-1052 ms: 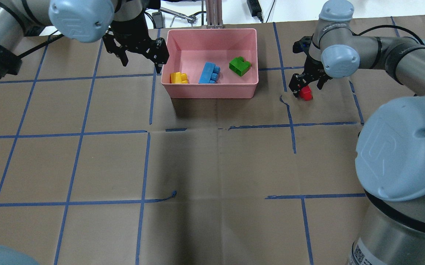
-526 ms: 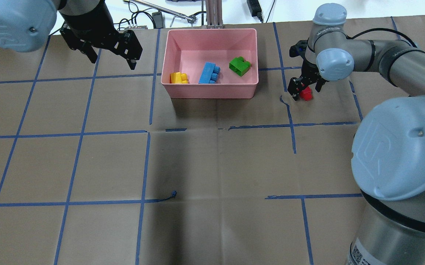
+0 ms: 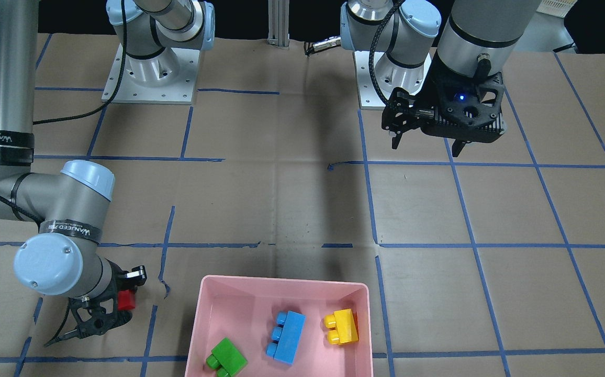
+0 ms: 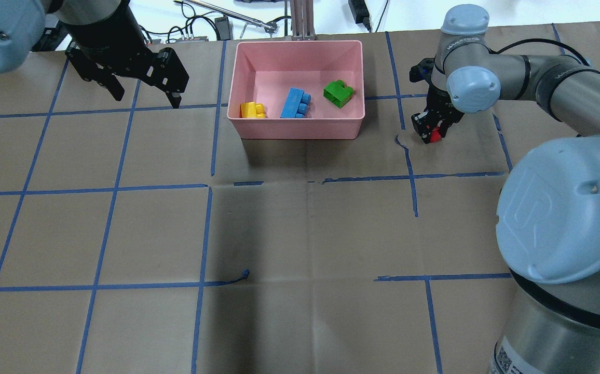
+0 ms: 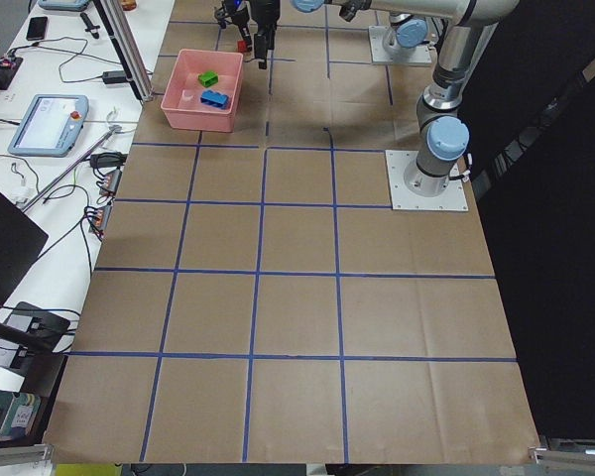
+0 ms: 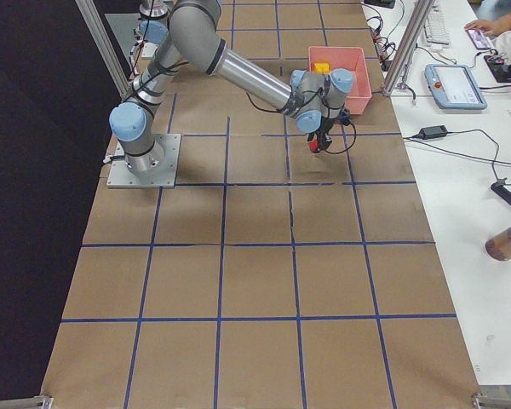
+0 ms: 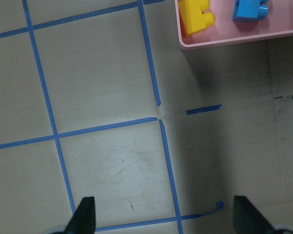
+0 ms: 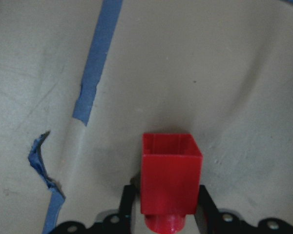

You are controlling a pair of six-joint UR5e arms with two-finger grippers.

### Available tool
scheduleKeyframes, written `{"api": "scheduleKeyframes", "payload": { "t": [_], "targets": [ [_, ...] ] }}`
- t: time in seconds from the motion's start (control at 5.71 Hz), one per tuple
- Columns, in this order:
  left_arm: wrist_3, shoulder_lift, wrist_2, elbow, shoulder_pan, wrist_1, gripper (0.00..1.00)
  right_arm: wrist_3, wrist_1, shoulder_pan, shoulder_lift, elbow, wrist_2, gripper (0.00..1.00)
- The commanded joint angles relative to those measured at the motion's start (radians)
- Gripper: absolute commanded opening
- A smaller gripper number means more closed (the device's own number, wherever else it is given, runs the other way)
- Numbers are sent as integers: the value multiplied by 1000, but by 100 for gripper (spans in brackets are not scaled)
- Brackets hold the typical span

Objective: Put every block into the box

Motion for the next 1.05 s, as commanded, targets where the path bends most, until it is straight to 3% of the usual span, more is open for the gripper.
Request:
{"api": "scheduleKeyframes", "payload": {
  "t": [0.0, 0.35, 0.7, 0.88],
  "targets": [
    [0, 8, -8, 0, 0, -5, 100, 27, 4, 0, -1, -7, 0, 10],
    [0, 5, -14, -1, -2, -2, 100, 102, 42, -2, -28, -107, 4, 9],
    [0, 8, -8, -1, -2, -4, 100, 231, 266, 3, -44, -323, 33, 9],
    [-2, 10, -6, -1, -2, -4, 100, 330, 373, 17, -41, -435, 99, 9]
  ]
}}
